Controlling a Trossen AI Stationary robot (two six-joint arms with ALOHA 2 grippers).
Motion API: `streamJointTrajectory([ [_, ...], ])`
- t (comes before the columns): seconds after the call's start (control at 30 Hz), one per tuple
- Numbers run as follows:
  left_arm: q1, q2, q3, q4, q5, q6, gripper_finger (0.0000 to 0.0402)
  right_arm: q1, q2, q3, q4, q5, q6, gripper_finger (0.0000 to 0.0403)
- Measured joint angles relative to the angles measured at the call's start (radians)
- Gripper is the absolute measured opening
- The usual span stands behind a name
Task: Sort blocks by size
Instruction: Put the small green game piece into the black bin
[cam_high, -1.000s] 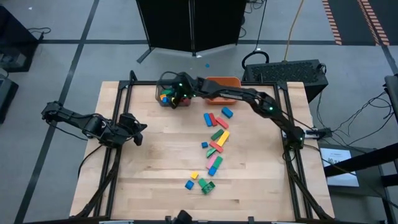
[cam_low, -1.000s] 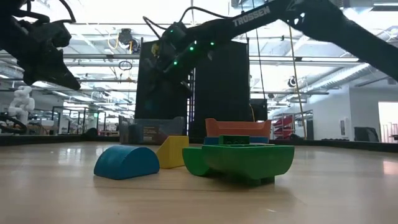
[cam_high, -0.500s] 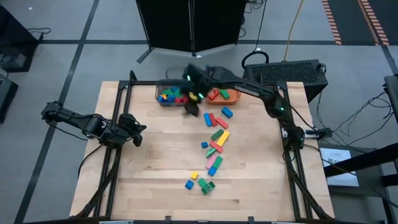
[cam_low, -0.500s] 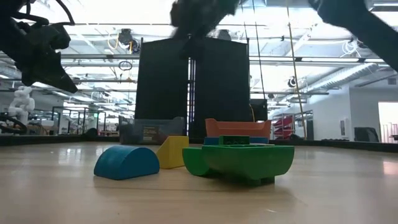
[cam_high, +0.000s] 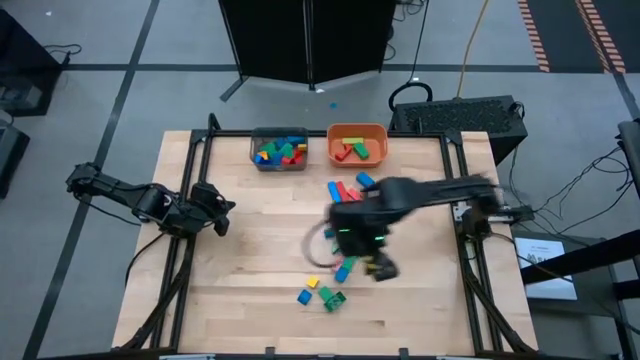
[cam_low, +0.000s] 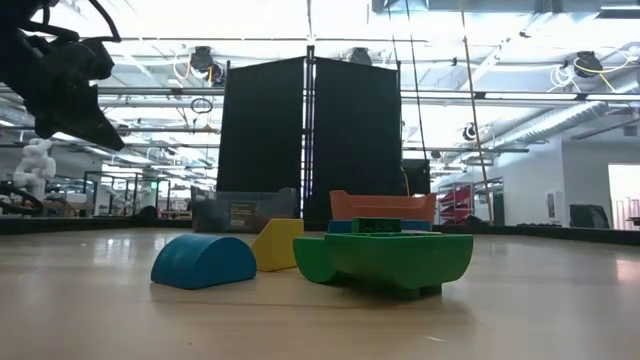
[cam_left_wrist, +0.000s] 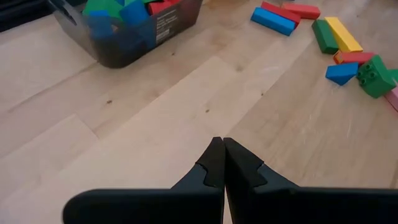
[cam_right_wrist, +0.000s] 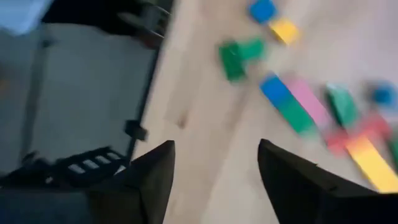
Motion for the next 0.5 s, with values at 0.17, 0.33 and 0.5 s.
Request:
streamJointTrajectory([
  [0.17,0.000,0.000,0.000,0.014,-0.005,0.021,0.0000,0.049,-0.421,-0.347,0.197,0.351,0.305,0.0189],
  [0.33,0.000,0.000,0.000,0.019,-0.024,0.026,0.0000,0.069,-0.805,-0.799,0.680,0.792,0.511,0.0176],
  [0.5,0.000,0.000,0.000,0.019,-0.021,0.026,0.0000,0.101,-0.873,-1.237,1.180,0.586,0.527,0.0182],
])
